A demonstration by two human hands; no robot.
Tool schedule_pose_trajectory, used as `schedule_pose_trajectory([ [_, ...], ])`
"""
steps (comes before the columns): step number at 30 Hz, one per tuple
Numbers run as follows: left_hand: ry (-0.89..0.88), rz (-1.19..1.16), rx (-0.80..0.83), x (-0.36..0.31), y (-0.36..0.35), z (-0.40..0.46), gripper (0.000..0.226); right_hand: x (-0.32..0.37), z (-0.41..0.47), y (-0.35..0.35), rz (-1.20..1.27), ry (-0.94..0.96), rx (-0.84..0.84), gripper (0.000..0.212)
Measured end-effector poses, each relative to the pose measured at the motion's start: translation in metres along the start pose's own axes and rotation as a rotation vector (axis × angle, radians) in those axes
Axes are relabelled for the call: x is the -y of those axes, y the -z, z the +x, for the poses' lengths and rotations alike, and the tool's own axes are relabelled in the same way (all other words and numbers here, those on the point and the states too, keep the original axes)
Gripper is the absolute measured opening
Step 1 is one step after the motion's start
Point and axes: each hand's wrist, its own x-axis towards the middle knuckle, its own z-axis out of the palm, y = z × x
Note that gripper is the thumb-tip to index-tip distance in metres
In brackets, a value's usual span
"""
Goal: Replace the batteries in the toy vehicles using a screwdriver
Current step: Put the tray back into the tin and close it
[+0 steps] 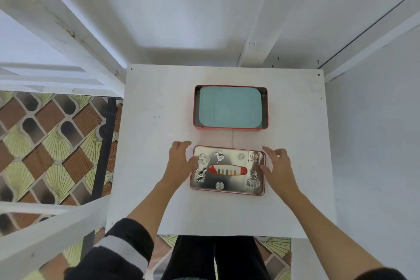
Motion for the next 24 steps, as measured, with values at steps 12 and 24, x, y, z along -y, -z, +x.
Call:
schedule_pose_trajectory([
  [12,-0.040,0.025,0.055,0.016,-0.022,-0.023,0.068,-0.003,-0.013,-0.036,0.125,-0.154,0.054,0.056],
  [24,0.011,-0.243,-0.123,-0.002,0.006,-0.048,0.064,0.021,-0.023,-0.007,0.346,-0.140,-0.199,0.046],
])
